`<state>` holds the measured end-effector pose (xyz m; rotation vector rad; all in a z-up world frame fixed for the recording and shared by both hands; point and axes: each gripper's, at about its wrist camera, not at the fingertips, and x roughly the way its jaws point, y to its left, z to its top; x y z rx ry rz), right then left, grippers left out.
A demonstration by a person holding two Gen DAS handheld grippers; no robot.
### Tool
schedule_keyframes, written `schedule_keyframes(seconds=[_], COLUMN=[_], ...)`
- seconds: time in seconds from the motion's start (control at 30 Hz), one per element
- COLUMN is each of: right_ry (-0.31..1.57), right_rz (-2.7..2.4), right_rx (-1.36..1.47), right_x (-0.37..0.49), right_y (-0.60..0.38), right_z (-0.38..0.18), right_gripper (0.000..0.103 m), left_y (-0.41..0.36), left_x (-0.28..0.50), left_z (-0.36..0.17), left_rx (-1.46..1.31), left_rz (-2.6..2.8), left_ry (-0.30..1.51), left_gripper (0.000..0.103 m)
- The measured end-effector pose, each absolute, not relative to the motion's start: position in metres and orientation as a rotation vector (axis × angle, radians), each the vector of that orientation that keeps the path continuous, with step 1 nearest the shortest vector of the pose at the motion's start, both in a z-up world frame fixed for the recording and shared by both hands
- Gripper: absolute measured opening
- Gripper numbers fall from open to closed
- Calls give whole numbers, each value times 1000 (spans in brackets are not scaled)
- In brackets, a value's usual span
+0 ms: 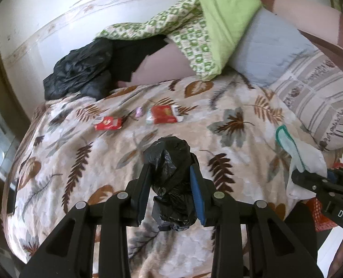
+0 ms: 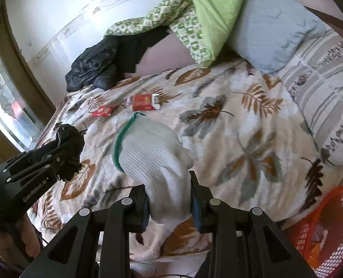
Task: Collect trash
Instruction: 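Lift the black bag and white glove and carry them toward the red basket, then open both grippers over the red basket to drop the bag and glove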
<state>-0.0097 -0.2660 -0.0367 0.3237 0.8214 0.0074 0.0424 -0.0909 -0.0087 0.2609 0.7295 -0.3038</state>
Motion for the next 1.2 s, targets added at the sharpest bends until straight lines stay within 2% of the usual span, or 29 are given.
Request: schedule_keyframes(seconds=[0.67,1.2], right_ry=[788,747], right_rz=[-161,-460], right_rx=[423,582], right_x=[-62,-156], right_y=[-335,-441], right_z=[-35,-53], right_gripper=[30,30], left_y=[-179,-333], left_x=[25,-32], left_z=[0,-9], left_rx=[334,482], left_rz=[-547,-900], left_ry=[714,700], left_gripper=[32,32])
